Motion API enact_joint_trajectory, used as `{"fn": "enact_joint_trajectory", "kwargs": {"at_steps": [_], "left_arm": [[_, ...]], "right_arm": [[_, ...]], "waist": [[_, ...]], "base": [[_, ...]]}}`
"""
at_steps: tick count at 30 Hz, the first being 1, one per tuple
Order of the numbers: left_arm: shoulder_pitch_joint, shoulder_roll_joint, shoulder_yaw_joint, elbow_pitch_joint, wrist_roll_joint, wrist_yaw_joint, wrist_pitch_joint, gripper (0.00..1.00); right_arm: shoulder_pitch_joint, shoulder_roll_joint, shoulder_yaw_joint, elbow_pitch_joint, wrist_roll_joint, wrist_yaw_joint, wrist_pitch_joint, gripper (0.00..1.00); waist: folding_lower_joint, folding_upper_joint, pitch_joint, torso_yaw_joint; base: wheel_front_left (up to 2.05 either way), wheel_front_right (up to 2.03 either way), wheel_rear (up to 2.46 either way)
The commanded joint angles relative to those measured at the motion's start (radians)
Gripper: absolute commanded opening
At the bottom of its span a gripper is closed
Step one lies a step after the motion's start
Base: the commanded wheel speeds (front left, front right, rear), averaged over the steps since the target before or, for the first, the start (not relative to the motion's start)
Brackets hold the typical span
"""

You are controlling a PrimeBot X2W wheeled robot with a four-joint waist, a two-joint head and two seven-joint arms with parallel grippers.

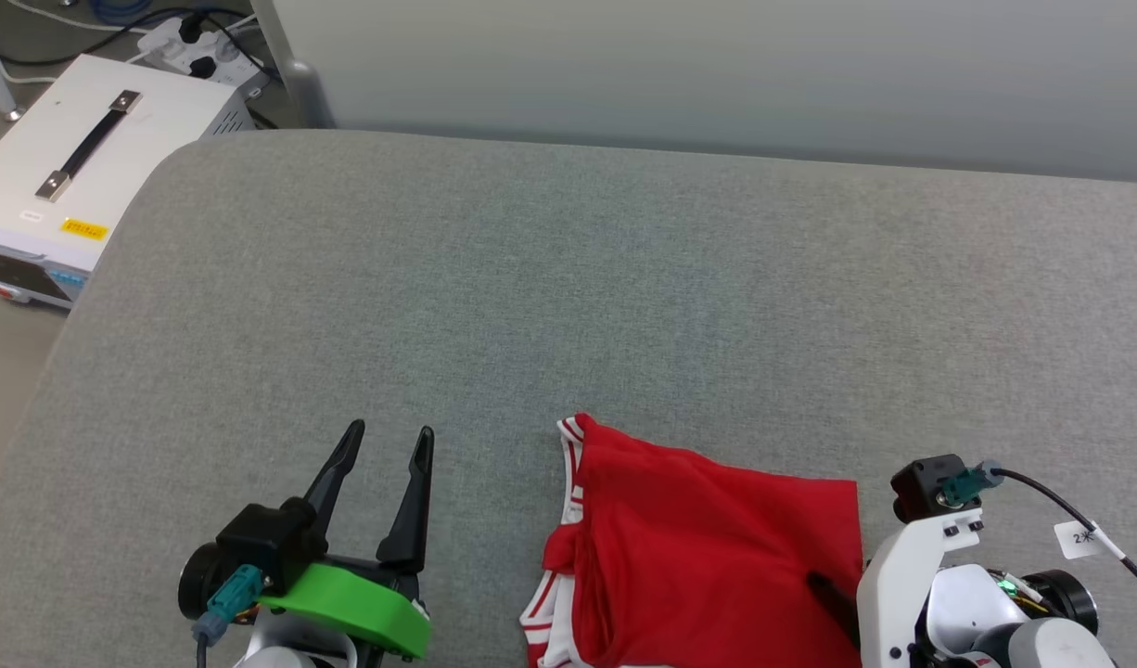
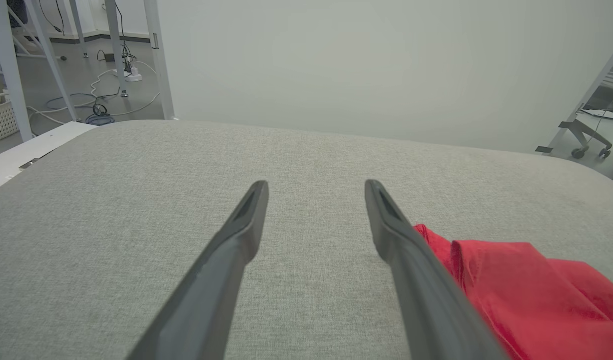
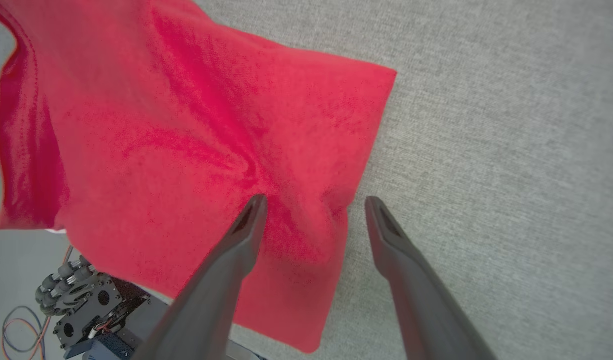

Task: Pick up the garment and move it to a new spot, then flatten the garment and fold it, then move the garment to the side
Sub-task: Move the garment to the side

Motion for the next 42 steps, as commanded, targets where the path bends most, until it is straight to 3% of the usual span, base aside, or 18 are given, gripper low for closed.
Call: {"fn": "enact_joint_trajectory", "kwargs": {"at_steps": [1, 11, 12, 13, 14, 15, 24, 33, 42], "left_arm": [[-0.025, 0.003, 0.0, -0.002, -0.004, -0.003, -0.006, 1.0], [-0.047, 0.001, -0.004, -0.003, -0.006, -0.003, -0.006, 1.0], [-0.049, 0.001, -0.005, -0.003, -0.006, -0.003, -0.006, 1.0], [-0.05, 0.002, -0.005, -0.003, -0.007, -0.003, -0.006, 1.0], [-0.052, 0.002, -0.004, -0.003, -0.007, -0.003, -0.006, 1.0], [-0.053, 0.002, -0.004, -0.002, -0.007, -0.003, -0.006, 1.0], [-0.041, 0.008, 0.001, 0.007, -0.012, -0.003, -0.006, 1.0], [-0.026, 0.014, -0.005, -0.001, 0.005, -0.003, -0.006, 1.0], [-0.024, 0.011, -0.033, -0.02, 0.021, -0.003, -0.006, 1.0]], "right_arm": [[-0.016, 0.012, -0.004, 0.021, -0.008, 0.0, 0.005, 1.0], [-0.042, 0.052, -0.017, 0.169, -0.051, 0.0, -0.01, 1.0], [-0.042, 0.054, -0.013, 0.184, -0.051, 0.0, -0.011, 0.96], [-0.042, 0.055, -0.008, 0.194, -0.051, 0.0, -0.013, 0.47], [-0.043, 0.056, -0.003, 0.204, -0.051, 0.0, -0.019, 0.16], [-0.045, 0.056, 0.001, 0.21, -0.05, 0.0, -0.024, 0.0], [-0.095, -0.017, 0.058, 0.192, -0.063, 0.0, -0.102, 0.0], [-0.171, -0.229, 0.194, 0.086, -0.098, 0.0, -0.088, 0.0], [-0.233, -0.435, 0.242, 0.025, -0.082, 0.0, -0.085, 0.0]], "waist": [[0.0, -0.0001, 0.023, 0.024], [0.0, -0.0001, 0.063, 0.05], [0.0, -0.0001, 0.065, 0.051], [0.0, -0.0001, 0.066, 0.051], [0.0, -0.0001, 0.067, 0.051], [0.0, -0.0001, 0.066, 0.05], [0.0, -0.0001, 0.031, 0.002], [0.0, -0.0001, 0.019, -0.108], [0.0, -0.0001, 0.056, -0.242]], "base": [[0.0, 0.0, 0.0], [0.0, 0.0, 0.0], [0.0, 0.0, 0.0], [0.0, 0.0, 0.0], [0.0, 0.0, 0.0], [0.0, 0.0, 0.0], [0.0, 0.0, 0.0], [0.0, 0.0, 0.0], [0.0, 0.0, 0.0]]}}
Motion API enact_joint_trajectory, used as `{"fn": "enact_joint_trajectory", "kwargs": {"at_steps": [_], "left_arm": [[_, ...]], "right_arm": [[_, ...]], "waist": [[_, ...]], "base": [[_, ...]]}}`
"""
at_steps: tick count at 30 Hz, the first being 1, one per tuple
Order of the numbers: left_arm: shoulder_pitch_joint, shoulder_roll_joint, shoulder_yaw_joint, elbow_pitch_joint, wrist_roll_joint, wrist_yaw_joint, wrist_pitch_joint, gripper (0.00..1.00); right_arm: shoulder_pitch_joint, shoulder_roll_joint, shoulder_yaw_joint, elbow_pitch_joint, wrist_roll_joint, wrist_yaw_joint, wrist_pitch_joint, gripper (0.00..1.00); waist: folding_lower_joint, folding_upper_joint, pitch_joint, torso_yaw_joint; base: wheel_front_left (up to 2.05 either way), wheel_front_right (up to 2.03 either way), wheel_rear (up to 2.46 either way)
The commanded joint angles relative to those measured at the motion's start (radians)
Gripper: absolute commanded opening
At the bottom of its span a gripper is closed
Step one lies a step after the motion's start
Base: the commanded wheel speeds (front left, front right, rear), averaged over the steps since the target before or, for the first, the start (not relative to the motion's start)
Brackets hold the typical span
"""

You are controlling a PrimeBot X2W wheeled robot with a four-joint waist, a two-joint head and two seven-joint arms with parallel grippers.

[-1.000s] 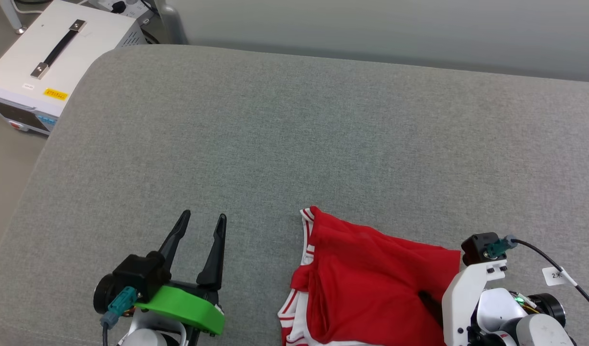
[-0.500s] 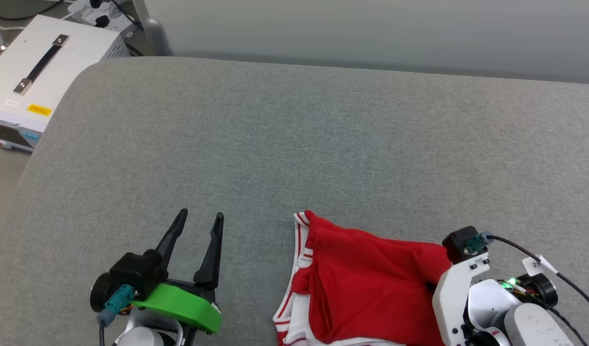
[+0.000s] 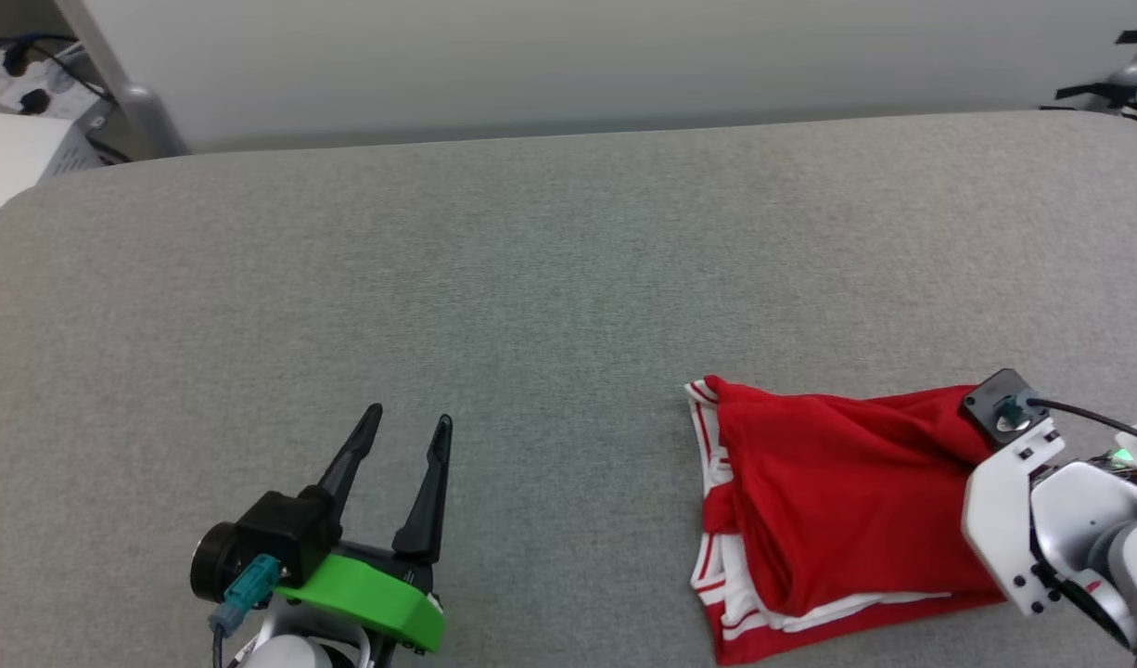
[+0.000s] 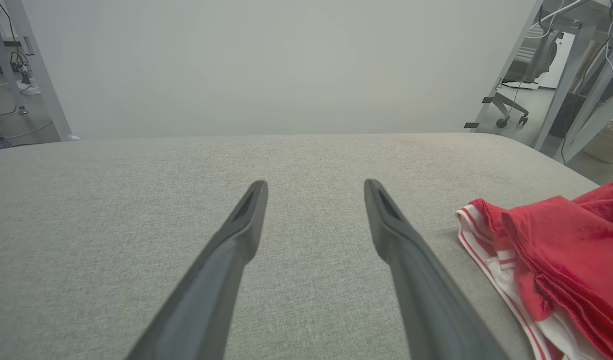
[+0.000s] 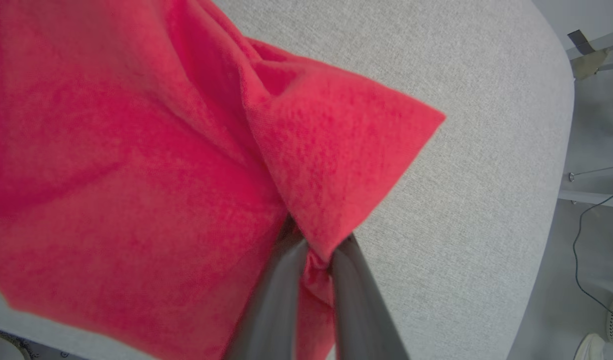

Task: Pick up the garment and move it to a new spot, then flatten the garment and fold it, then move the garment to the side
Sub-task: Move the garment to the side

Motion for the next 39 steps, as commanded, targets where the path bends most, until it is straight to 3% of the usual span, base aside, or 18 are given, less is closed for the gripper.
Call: {"fn": "enact_joint_trajectory", "kwargs": {"at_steps": [1, 15, 20, 33, 39], "left_arm": [[-0.001, 0.003, -0.014, -0.008, 0.006, -0.003, -0.006, 1.0], [-0.121, 0.071, -0.16, -0.069, 0.024, -0.003, -0.006, 1.0], [-0.179, 0.1, -0.171, -0.111, 0.028, -0.003, -0.005, 1.0], [-0.295, 0.181, -0.157, -0.324, 0.041, 0.001, 0.094, 1.0], [-0.311, 0.2, -0.142, -0.41, 0.04, 0.015, 0.126, 1.0]], "right_arm": [[-0.024, -0.024, -0.005, -0.003, 0.01, -0.002, -0.012, 0.0], [-0.153, -0.209, -0.053, 0.133, 0.015, -0.002, -0.173, 0.0], [-0.21, -0.224, -0.107, 0.227, 0.013, -0.002, -0.268, 0.0], [-0.391, -0.174, -0.288, 0.49, -0.049, -0.002, -0.474, 0.0], [-0.468, -0.114, -0.454, 0.643, -0.154, -0.002, -0.506, 0.0]], "waist": [[0.0, -0.0001, 0.032, -0.077], [0.0, -0.0001, 0.2, -0.244], [0.0, -0.0001, 0.288, -0.266], [0.0, -0.0001, 0.458, -0.255], [0.0, -0.0001, 0.505, -0.233]], "base": [[0.0, 0.0, 0.0], [0.0, 0.0, 0.0], [0.0, 0.0, 0.0], [0.0, 0.0, 0.0], [0.0, 0.0, 0.0]]}}
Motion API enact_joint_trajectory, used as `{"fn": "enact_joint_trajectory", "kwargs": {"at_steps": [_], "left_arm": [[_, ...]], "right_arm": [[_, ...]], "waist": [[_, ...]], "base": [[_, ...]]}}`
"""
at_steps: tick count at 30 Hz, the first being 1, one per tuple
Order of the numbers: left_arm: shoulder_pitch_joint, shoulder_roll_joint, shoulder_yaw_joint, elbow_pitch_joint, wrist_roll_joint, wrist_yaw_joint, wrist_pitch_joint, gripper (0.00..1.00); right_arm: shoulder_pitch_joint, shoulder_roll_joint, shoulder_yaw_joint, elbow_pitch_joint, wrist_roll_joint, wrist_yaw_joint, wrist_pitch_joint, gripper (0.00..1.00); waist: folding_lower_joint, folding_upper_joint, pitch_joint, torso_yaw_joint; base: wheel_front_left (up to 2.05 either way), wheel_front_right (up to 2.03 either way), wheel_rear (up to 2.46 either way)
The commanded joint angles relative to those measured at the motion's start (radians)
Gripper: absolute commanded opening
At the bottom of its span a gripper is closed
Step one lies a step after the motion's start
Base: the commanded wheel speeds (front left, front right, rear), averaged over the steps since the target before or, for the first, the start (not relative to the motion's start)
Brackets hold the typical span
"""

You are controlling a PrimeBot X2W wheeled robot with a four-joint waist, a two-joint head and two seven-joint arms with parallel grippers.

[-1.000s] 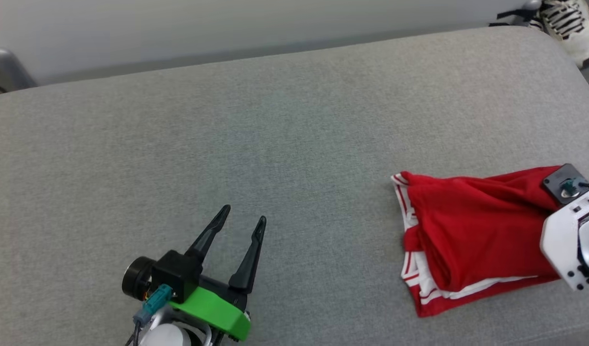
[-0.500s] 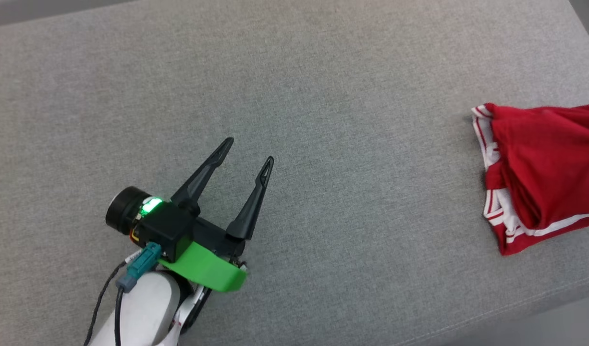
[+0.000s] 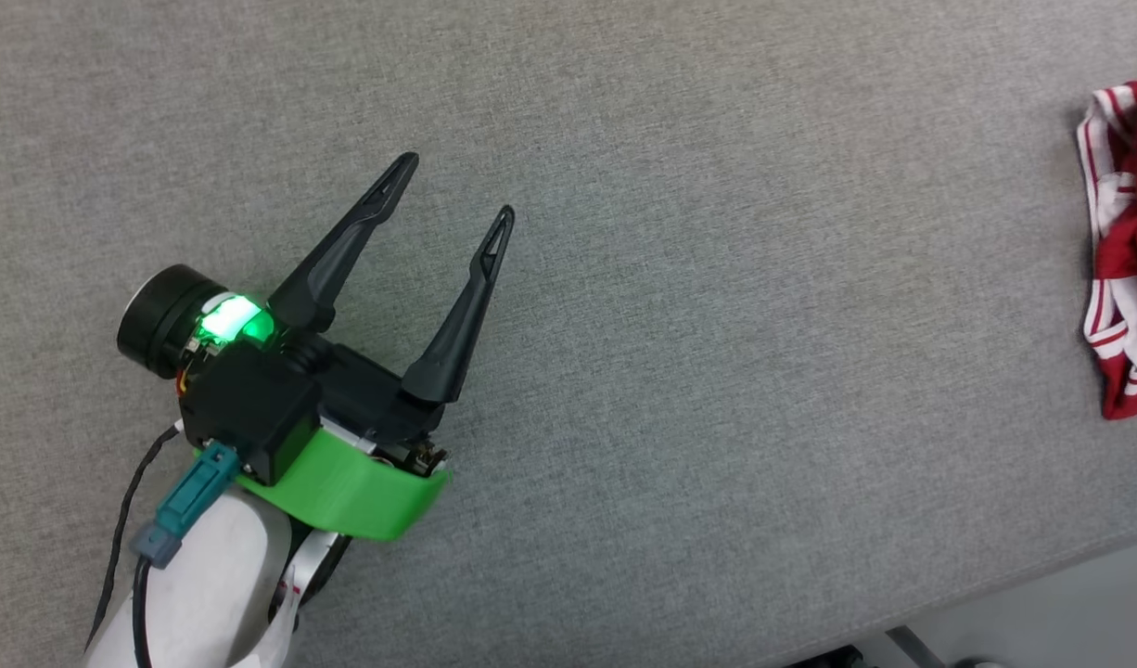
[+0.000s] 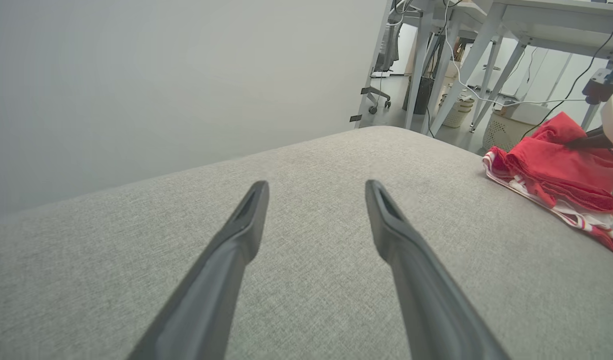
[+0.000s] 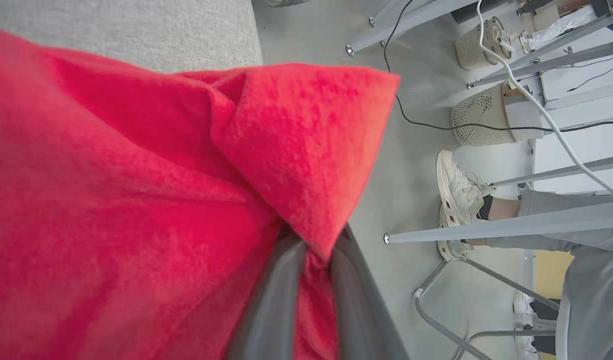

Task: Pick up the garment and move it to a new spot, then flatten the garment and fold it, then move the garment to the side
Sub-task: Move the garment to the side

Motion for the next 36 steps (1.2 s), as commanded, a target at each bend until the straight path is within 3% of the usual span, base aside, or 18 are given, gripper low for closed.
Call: {"fn": "enact_joint_trajectory", "kwargs": {"at_steps": [1, 4, 11, 12, 20, 27, 36], "left_arm": [[-0.013, 0.007, 0.003, -0.006, 0.007, 0.006, 0.001, 1.0], [-0.007, 0.008, 0.003, 0.002, 0.003, 0.011, -0.007, 1.0], [0.015, -0.01, 0.004, 0.08, -0.013, 0.022, -0.059, 1.0], [0.051, -0.032, 0.018, 0.169, -0.039, 0.035, -0.097, 1.0], [0.134, -0.083, 0.059, 0.294, -0.084, 0.051, -0.127, 1.0], [0.207, -0.134, 0.098, 0.365, -0.103, 0.068, -0.13, 1.0], [0.276, -0.166, 0.166, 0.39, -0.069, 0.08, -0.131, 1.0]], "right_arm": [[-0.019, 0.011, -0.013, 0.009, -0.018, -0.002, -0.009, 0.0], [-0.032, 0.043, -0.056, 0.024, -0.065, -0.002, -0.045, 1.0], [-0.02, 0.083, -0.09, -0.018, -0.092, -0.002, -0.068, 1.0], [0.015, 0.113, -0.073, -0.141, -0.053, -0.002, -0.065, 1.0], [0.155, 0.215, -0.017, -0.423, 0.103, -0.002, -0.081, 1.0], [0.367, 0.373, -0.019, -0.627, 0.187, -0.002, -0.132, 1.0], [0.566, 0.53, 0.019, -0.684, 0.199, -0.002, -0.256, 1.0]], "waist": [[-0.0002, -0.0001, 0.012, 0.009], [-0.0002, -0.0001, 0.004, 0.015], [-0.0002, -0.0001, -0.081, 0.039], [-0.0002, -0.0001, -0.186, 0.07], [-0.0002, -0.0001, -0.355, 0.14], [-0.0002, -0.0001, -0.47, 0.217], [-0.0002, -0.0001, -0.519, 0.281]], "base": [[0.0, 0.0, 0.0], [0.0, 0.0, 0.0], [0.0, 0.0, 0.0], [0.0, 0.0, 0.0], [0.0, 0.0, 0.0], [0.0, 0.0, 0.0], [0.0, 0.0, 0.0]]}}
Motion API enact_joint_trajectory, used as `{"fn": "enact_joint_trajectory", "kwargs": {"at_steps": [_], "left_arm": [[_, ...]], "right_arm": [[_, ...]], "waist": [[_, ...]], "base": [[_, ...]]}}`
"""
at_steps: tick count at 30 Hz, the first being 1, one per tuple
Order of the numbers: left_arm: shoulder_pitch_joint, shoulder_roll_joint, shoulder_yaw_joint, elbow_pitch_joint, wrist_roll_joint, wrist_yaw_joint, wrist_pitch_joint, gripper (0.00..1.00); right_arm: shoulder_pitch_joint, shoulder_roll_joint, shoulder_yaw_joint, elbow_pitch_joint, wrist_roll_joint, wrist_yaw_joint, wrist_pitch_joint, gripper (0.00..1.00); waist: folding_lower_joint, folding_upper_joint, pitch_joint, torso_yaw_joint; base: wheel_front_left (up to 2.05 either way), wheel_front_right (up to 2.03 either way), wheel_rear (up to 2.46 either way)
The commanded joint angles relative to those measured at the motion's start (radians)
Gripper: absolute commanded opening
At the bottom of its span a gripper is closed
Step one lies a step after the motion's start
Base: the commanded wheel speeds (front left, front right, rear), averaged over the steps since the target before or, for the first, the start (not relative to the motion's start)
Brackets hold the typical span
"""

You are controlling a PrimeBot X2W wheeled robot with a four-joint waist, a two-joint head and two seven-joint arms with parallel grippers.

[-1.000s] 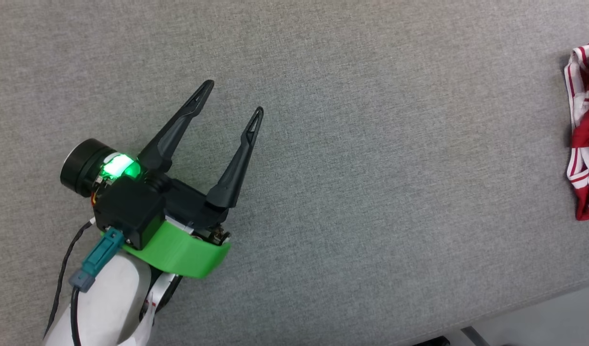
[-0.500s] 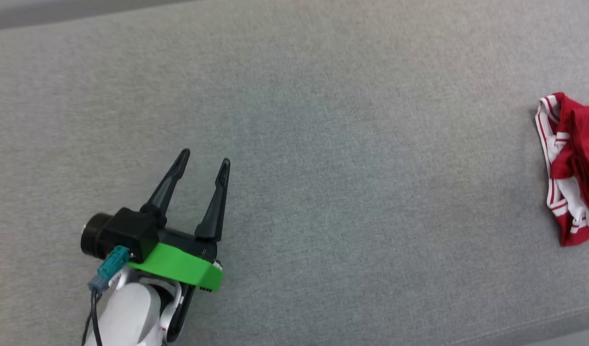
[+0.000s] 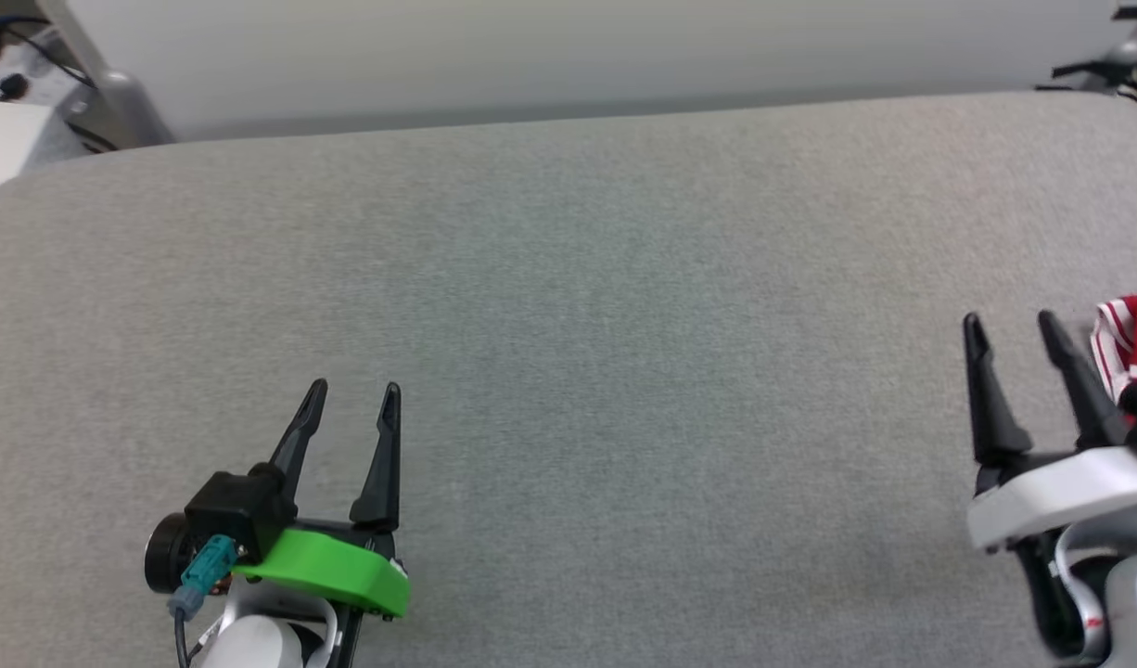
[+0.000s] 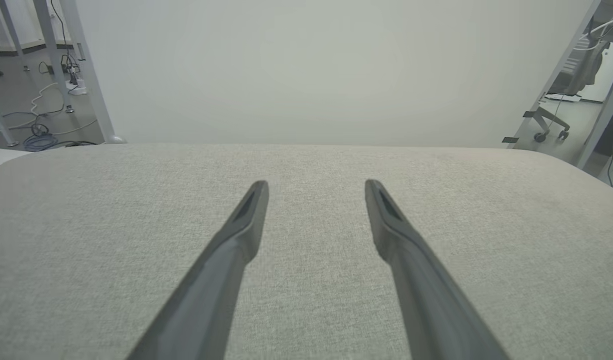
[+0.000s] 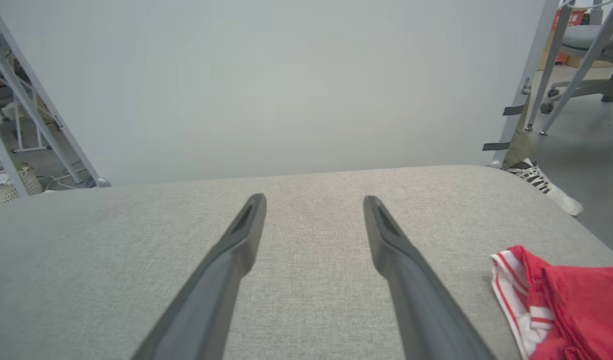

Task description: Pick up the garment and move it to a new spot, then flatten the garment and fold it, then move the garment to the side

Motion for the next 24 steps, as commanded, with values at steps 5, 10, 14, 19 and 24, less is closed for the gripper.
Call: {"fn": "enact_joint_trajectory", "kwargs": {"at_steps": [5, 10, 14, 19, 24], "left_arm": [[0.041, -0.036, 0.029, 0.018, 0.041, -0.003, -0.006, 1.0], [0.06, -0.065, 0.067, 0.026, 0.085, 0.003, -0.006, 1.0], [0.065, -0.083, 0.091, 0.025, 0.114, -0.007, -0.006, 1.0], [0.066, -0.104, 0.112, 0.01, 0.141, -0.024, -0.006, 1.0], [0.069, -0.119, 0.133, 0.011, 0.157, -0.041, -0.006, 1.0]], "right_arm": [[0.064, 0.049, 0.023, 0.038, -0.007, -0.001, -0.076, 1.0], [0.083, 0.07, 0.046, 0.082, -0.016, -0.001, -0.111, 1.0], [0.081, 0.077, 0.051, 0.099, -0.016, -0.001, -0.123, 1.0], [0.071, 0.079, 0.051, 0.104, -0.021, -0.001, -0.131, 1.0], [0.07, 0.078, 0.052, 0.108, -0.023, -0.001, -0.135, 1.0]], "waist": [[0.0001, 0.0, -0.067, 0.069], [0.0001, 0.0, -0.077, 0.075], [0.0001, 0.0, -0.077, 0.075], [0.0001, 0.0, -0.074, 0.074], [0.0001, 0.0, -0.075, 0.072]], "base": [[0.0, 0.0, 0.0], [0.0, 0.0, 0.0], [0.0, 0.0, 0.0], [0.0, 0.0, 0.0], [0.0, 0.0, 0.0]]}}
